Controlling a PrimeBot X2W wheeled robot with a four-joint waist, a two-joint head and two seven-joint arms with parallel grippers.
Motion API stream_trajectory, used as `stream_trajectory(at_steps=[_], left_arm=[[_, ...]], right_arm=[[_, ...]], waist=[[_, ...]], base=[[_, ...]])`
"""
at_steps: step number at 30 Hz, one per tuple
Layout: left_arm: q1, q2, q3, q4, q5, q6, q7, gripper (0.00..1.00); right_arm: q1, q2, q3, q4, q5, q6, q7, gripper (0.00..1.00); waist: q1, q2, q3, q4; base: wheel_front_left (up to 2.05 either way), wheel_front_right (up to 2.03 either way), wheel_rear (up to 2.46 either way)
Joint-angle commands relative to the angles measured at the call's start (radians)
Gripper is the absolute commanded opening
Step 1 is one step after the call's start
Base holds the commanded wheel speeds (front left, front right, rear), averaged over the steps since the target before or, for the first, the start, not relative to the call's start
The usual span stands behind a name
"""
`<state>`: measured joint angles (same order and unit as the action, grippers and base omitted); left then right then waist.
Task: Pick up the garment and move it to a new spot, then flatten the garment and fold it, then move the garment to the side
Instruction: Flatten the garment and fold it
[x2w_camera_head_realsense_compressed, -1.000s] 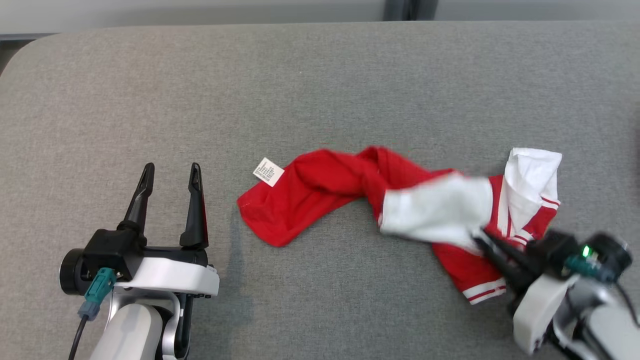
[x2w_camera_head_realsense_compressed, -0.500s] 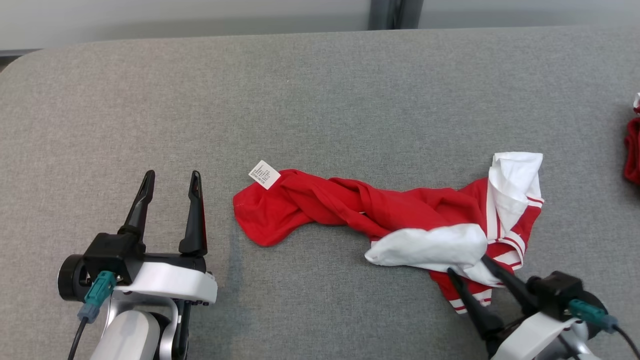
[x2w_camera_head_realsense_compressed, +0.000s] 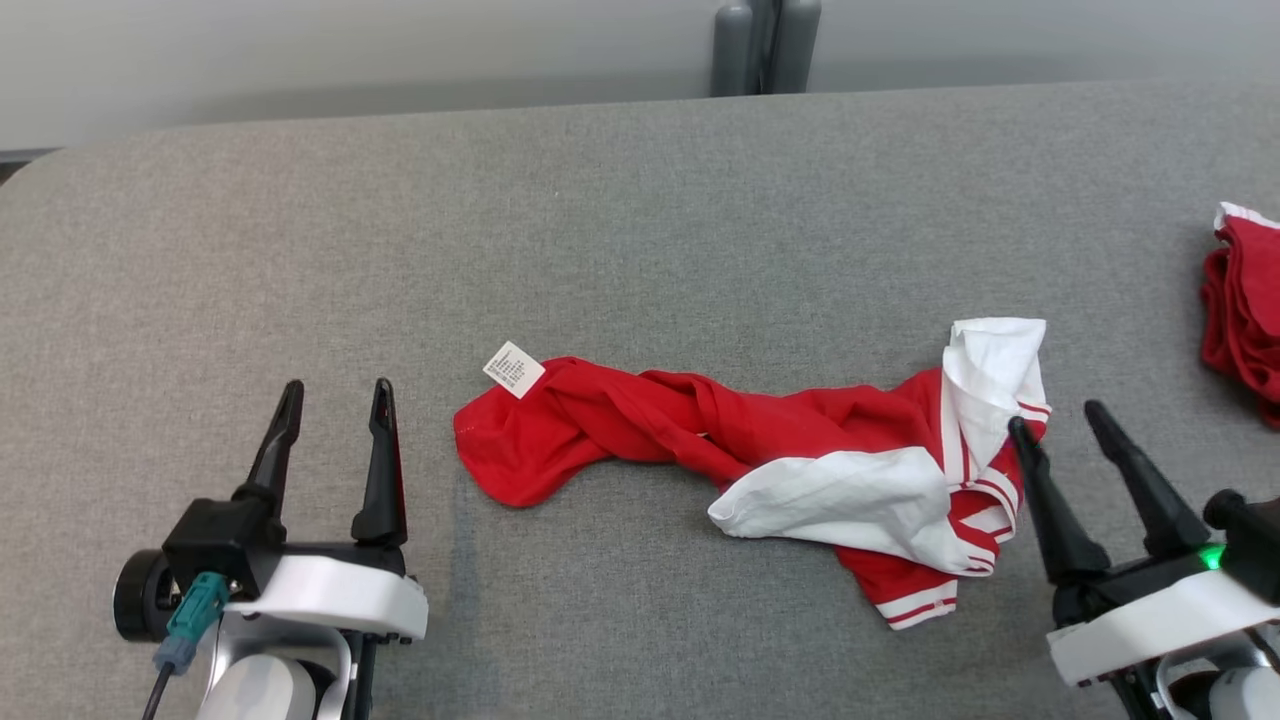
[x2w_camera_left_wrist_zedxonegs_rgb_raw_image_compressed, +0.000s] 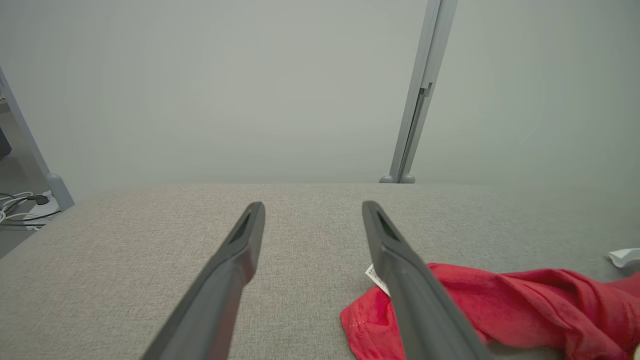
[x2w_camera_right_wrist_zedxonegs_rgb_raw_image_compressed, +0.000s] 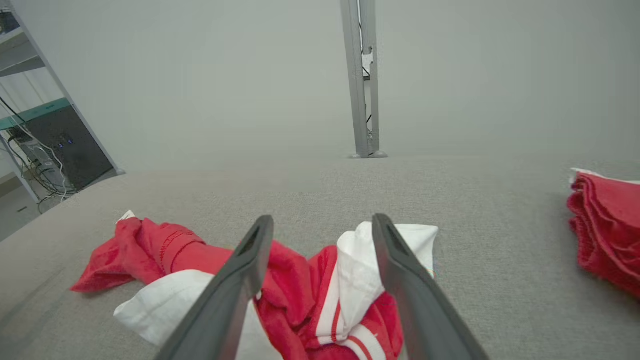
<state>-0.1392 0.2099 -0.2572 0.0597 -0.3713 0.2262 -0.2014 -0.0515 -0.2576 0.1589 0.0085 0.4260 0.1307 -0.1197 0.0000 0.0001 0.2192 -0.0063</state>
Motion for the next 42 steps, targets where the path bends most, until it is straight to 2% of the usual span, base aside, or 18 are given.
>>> stream_trajectory(at_steps=[1, 9, 26, 31, 34, 38, 42], left_arm=[[0.019, 0.006, 0.002, -0.003, -0.005, 0.006, 0.0, 1.0], [0.091, 0.016, -0.009, -0.019, -0.009, 0.017, 0.014, 1.0], [0.09, 0.024, -0.03, -0.022, -0.015, 0.021, 0.034, 1.0], [0.031, 0.017, -0.043, -0.017, -0.023, 0.002, 0.064, 1.0], [-0.025, 0.016, -0.059, 0.009, -0.036, -0.018, 0.122, 1.0], [-0.085, 0.01, -0.072, 0.088, -0.077, -0.042, 0.228, 1.0], [-0.124, -0.003, -0.074, 0.184, -0.112, -0.068, 0.275, 1.0]], right_arm=[[0.002, 0.008, -0.026, -0.02, -0.012, 0.0, -0.014, 1.0], [0.035, 0.039, -0.078, -0.086, -0.056, 0.0, 0.012, 1.0], [0.068, 0.064, -0.099, -0.12, -0.067, 0.0, 0.041, 1.0], [0.053, 0.064, -0.096, -0.126, -0.06, 0.0, 0.04, 1.0], [0.039, 0.058, -0.091, -0.128, -0.056, 0.0, 0.04, 1.0], [0.021, 0.049, -0.078, -0.12, -0.055, 0.0, 0.04, 1.0], [0.01, 0.045, -0.067, -0.108, -0.051, 0.0, 0.034, 1.0]], waist=[[0.0, -0.0001, -0.017, -0.005], [0.0, -0.0001, -0.08, -0.013], [0.0, -0.0001, -0.081, -0.004], [0.0, -0.0001, -0.055, -0.002], [0.0, -0.0001, -0.031, -0.007], [0.0, -0.0001, 0.002, -0.022], [0.0, -0.0001, 0.028, -0.036]], base=[[0.0, 0.0, 0.0], [0.0, 0.0, 0.0], [0.0, 0.0, 0.0], [0.0, 0.0, 0.0], [0.0, 0.0, 0.0], [0.0, 0.0, 0.0], [0.0, 0.0, 0.0]])
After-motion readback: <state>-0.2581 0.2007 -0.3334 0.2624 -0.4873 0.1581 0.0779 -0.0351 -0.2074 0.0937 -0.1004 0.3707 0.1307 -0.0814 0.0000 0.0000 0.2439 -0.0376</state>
